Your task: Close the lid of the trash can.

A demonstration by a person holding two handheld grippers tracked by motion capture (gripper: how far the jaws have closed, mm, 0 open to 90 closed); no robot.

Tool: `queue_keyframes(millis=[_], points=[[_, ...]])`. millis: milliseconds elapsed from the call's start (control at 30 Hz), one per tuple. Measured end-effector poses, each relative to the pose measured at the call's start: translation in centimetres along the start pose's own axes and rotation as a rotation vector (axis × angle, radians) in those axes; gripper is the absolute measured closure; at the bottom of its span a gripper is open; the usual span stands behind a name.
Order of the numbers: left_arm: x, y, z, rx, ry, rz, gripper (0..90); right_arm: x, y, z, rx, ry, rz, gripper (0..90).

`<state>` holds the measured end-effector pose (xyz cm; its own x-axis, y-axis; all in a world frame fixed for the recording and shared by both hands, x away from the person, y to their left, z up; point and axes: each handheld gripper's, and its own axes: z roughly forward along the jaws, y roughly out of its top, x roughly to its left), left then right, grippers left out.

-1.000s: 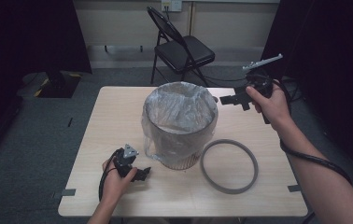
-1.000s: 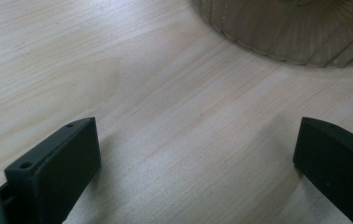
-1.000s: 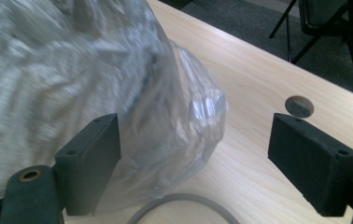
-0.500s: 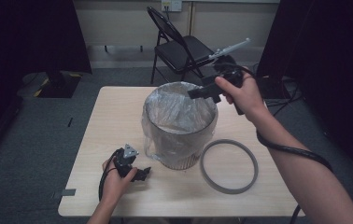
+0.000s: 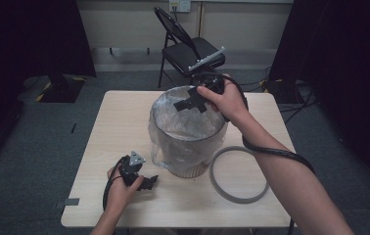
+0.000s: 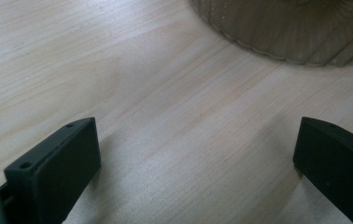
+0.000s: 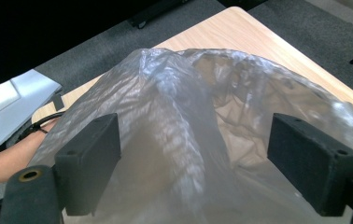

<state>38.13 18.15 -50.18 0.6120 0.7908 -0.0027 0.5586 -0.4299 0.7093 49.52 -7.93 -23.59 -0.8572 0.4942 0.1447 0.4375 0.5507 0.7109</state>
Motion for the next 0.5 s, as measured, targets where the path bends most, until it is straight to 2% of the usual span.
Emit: queue_keyframes(millis=[167, 367, 500], points=[[0.0, 0.0, 0.0, 0.001, 0.000, 0.001, 0.0, 0.2, 0.3, 1.5, 0.022, 0.003, -0.014, 17.4], [0.0, 0.0, 0.0, 0.001, 0.000, 0.001, 0.0, 0.1, -0.2, 2.9, 0.030, 0.013, -0.006, 17.1], [0.0, 0.0, 0.0, 0.001, 0.000, 0.001, 0.0, 0.1, -0.6, 3.8, 0.039, -0.001, -0.016, 16.8]])
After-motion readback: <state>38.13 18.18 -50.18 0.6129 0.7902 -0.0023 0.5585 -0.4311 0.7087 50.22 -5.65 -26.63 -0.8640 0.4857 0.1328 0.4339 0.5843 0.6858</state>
